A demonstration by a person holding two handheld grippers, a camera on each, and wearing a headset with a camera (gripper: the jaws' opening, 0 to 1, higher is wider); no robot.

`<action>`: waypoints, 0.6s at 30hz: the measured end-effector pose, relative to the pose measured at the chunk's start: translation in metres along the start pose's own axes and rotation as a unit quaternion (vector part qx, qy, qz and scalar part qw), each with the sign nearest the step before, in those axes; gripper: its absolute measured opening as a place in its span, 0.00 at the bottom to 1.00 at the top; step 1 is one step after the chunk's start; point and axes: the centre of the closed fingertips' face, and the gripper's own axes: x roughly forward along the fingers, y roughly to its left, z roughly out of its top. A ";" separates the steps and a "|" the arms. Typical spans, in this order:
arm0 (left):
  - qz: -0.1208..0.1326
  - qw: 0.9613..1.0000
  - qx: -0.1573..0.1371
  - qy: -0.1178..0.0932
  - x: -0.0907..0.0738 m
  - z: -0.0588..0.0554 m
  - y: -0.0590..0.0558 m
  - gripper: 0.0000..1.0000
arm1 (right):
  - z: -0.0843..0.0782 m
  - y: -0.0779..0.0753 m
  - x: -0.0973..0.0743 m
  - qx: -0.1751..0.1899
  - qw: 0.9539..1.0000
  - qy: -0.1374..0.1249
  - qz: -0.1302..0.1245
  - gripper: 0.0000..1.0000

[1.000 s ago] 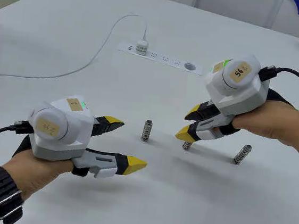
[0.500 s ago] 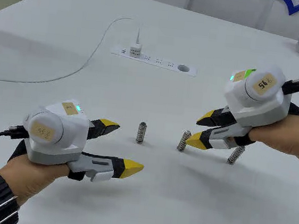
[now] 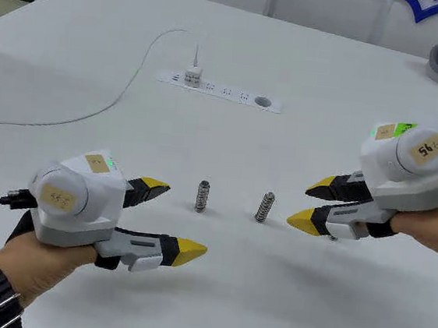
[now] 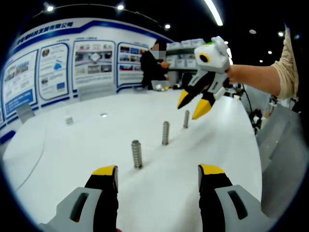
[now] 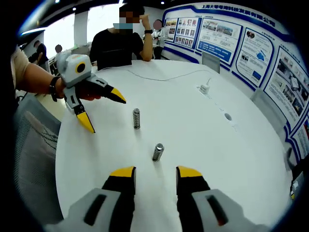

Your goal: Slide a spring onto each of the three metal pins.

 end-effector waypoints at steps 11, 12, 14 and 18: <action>-0.001 1.000 -0.001 0.001 -0.001 0.000 -0.001 0.71 | -0.020 0.002 -0.021 0.029 0.999 -0.011 -0.019 0.34; -0.001 1.000 -0.001 0.001 -0.001 0.000 -0.001 0.71 | -0.022 0.002 -0.023 0.031 0.999 -0.011 -0.021 0.34; -0.001 1.000 -0.001 0.001 -0.001 -0.001 -0.002 0.71 | -0.026 0.001 -0.026 0.037 0.999 -0.012 -0.025 0.34; -0.001 1.000 -0.001 0.003 -0.002 -0.002 -0.002 0.72 | -0.035 -0.002 -0.034 0.050 0.998 -0.016 -0.036 0.34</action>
